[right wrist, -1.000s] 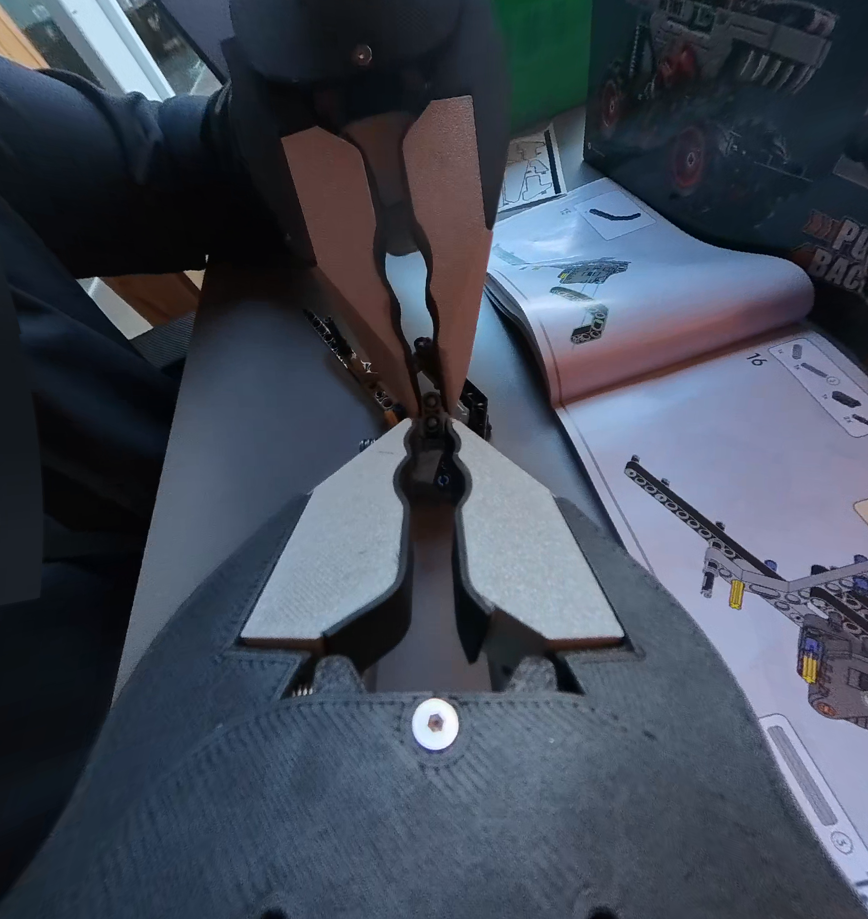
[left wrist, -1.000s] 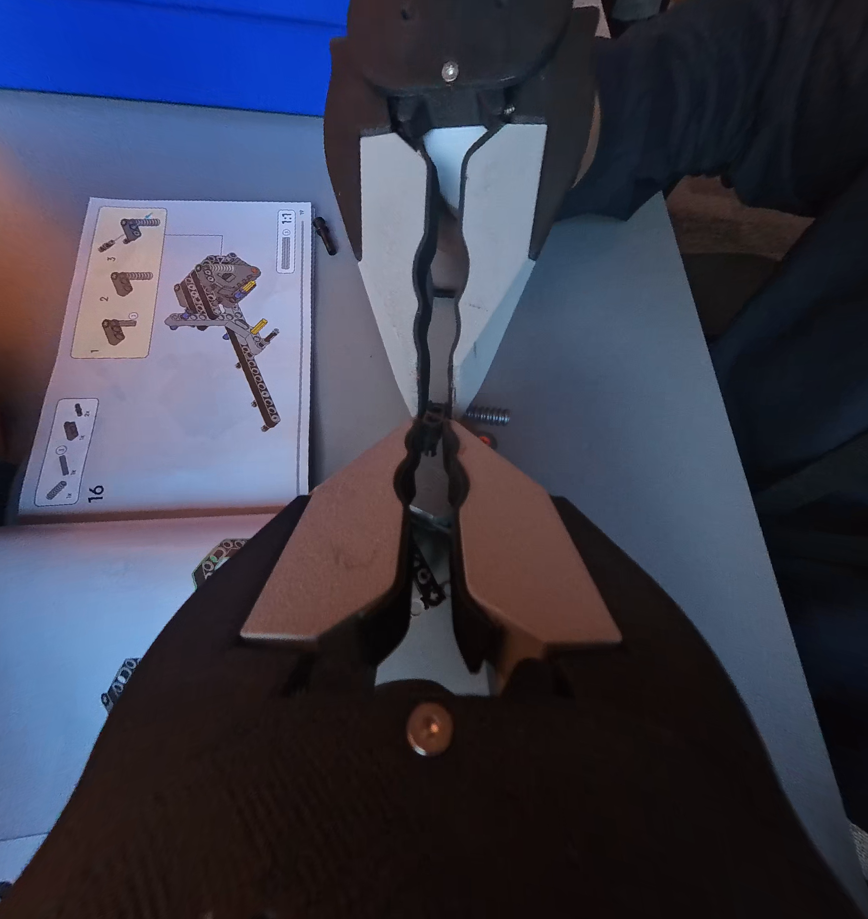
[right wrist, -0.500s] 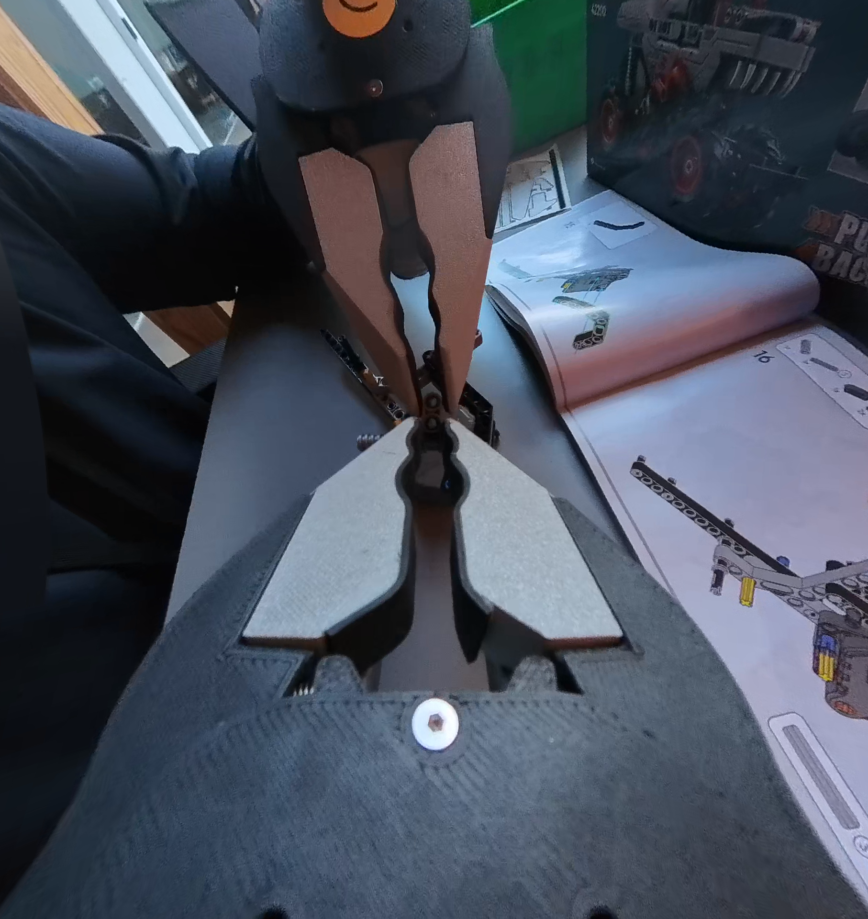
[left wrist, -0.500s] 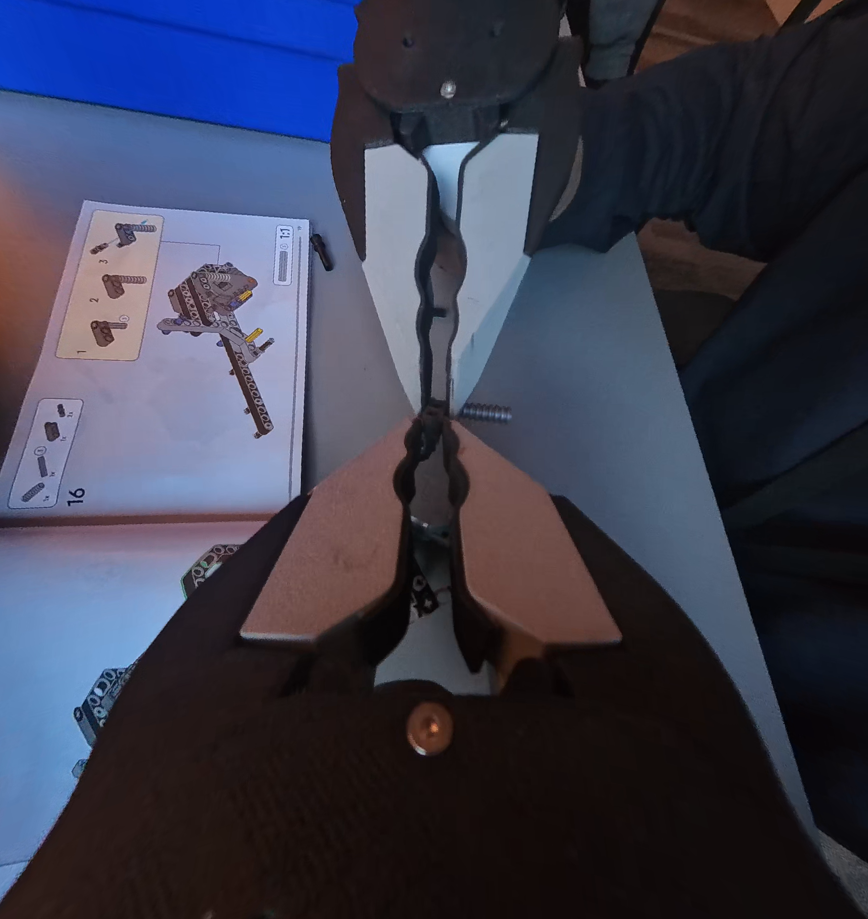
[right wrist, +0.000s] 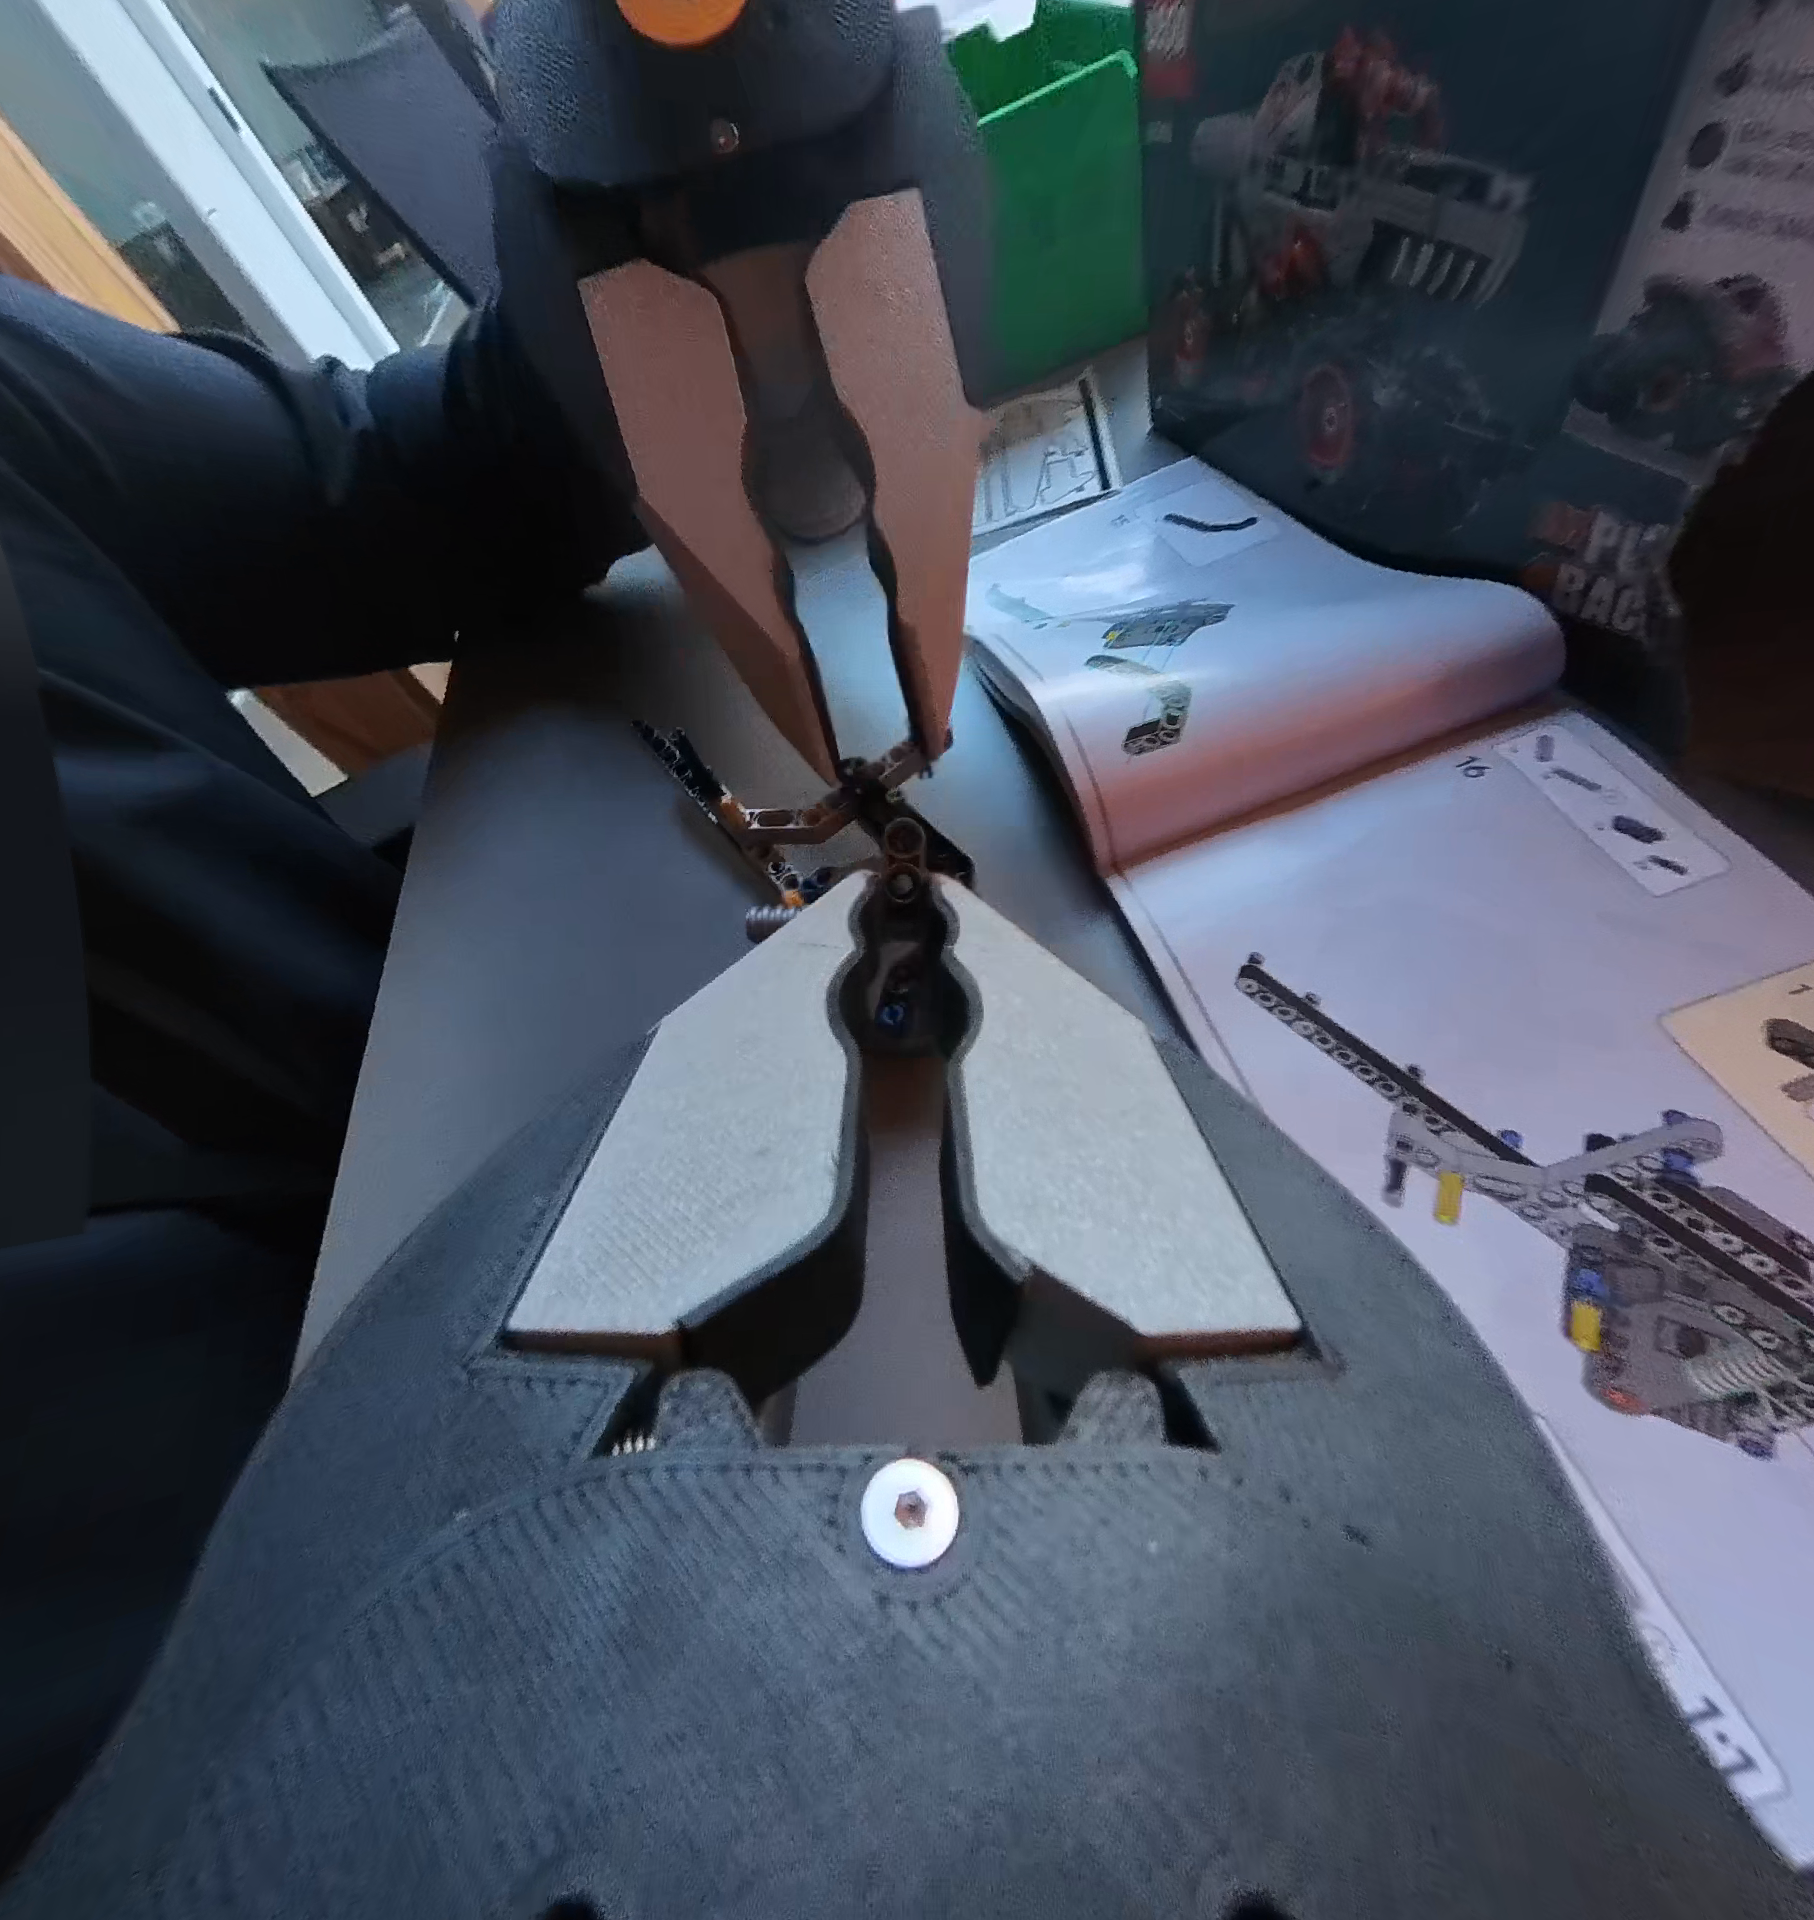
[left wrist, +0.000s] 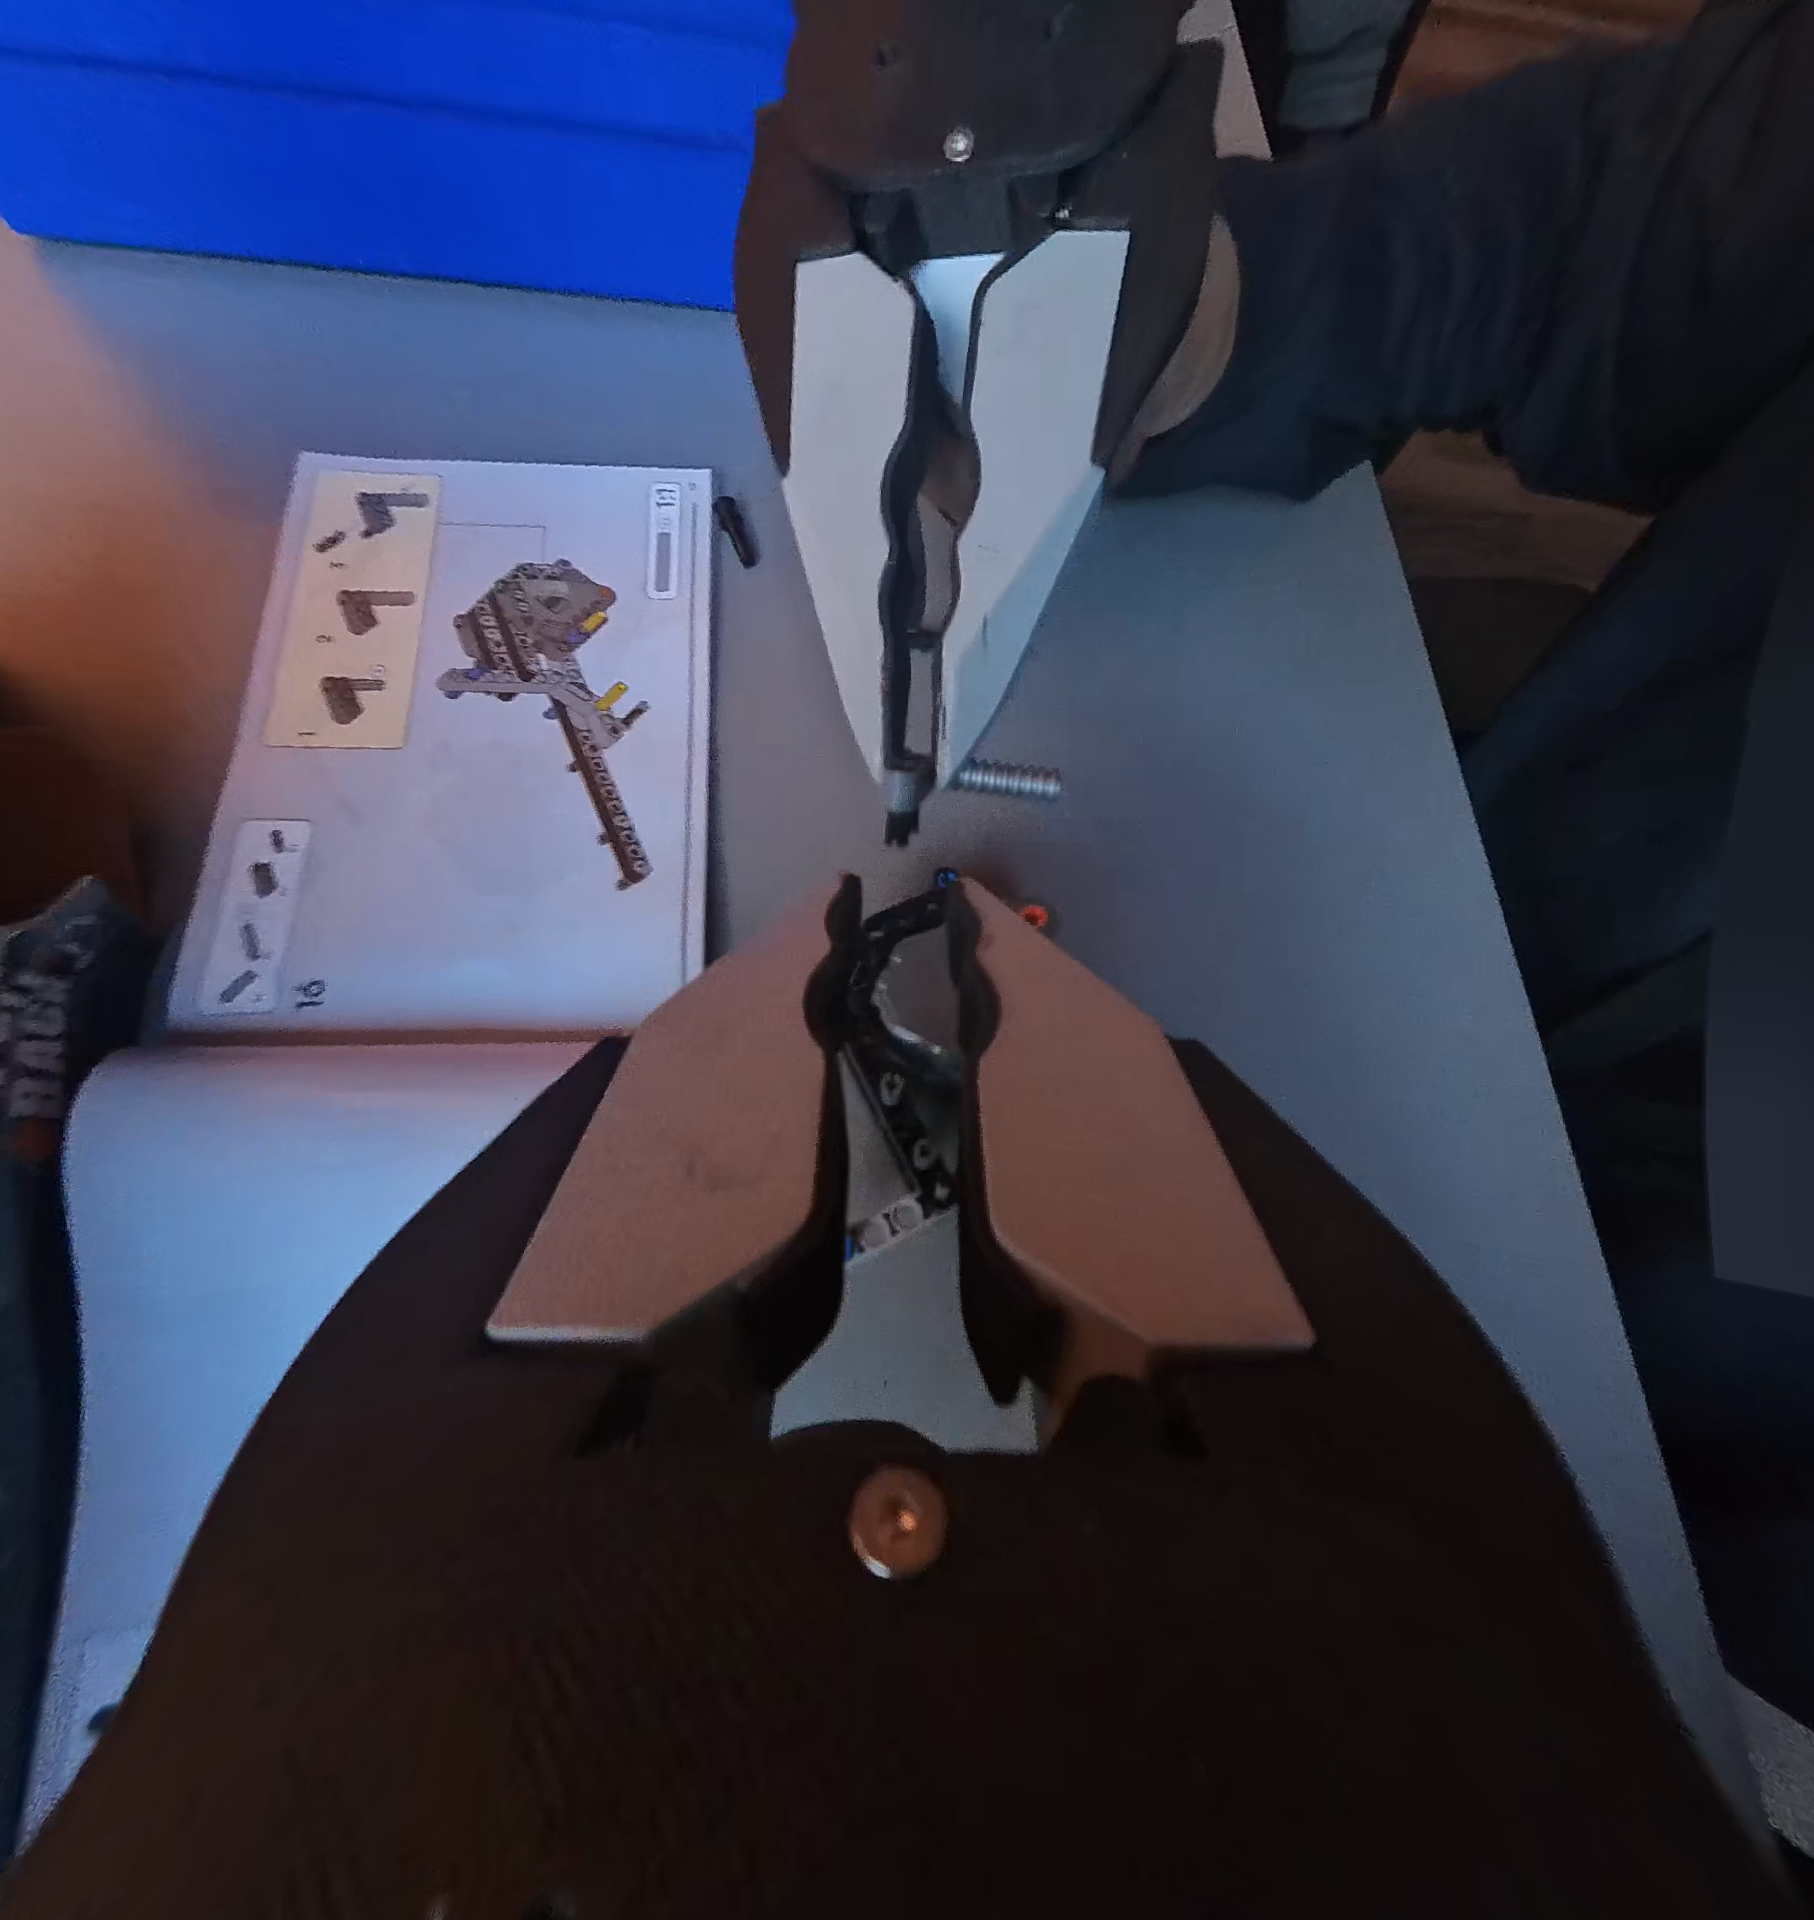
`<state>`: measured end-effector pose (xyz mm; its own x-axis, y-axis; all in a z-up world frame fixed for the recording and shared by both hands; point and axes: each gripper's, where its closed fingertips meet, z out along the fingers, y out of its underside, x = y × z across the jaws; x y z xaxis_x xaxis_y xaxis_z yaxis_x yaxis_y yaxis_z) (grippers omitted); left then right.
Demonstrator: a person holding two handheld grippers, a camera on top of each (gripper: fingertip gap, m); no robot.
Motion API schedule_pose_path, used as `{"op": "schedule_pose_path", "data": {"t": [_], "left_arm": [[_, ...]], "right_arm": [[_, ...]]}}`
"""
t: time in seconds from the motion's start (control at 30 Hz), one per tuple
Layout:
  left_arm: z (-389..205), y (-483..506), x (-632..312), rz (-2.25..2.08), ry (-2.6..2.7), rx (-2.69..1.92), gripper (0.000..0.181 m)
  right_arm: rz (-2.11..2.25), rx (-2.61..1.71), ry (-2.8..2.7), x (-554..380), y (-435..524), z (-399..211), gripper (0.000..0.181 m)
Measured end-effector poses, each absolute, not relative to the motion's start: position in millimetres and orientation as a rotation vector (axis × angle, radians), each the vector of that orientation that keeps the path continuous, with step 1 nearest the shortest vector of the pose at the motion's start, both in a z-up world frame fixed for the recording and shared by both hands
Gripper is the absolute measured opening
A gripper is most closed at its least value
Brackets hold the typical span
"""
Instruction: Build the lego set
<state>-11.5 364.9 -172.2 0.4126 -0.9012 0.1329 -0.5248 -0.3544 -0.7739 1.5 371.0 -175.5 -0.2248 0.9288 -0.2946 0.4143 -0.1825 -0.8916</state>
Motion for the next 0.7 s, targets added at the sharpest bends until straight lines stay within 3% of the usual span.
{"op": "schedule_pose_path", "data": {"t": [0.23,0.5,0.7], "left_arm": [[-180.8,367.8,-37.6,-0.758,1.193,-2.15,0.034],[-195.6,358.9,-28.4,-0.872,1.228,-2.169,0.034],[-191.4,349.2,-7.9,-0.974,1.254,-2.152,0.025]], "right_arm": [[1.406,-1.595,-1.505,10.0,397.8,-170.4,0.005],[1.224,-1.324,-1.133,61.3,451.2,-82.4,0.004],[1.166,-1.328,-0.968,90.0,479.3,-67.4,0.004]]}}
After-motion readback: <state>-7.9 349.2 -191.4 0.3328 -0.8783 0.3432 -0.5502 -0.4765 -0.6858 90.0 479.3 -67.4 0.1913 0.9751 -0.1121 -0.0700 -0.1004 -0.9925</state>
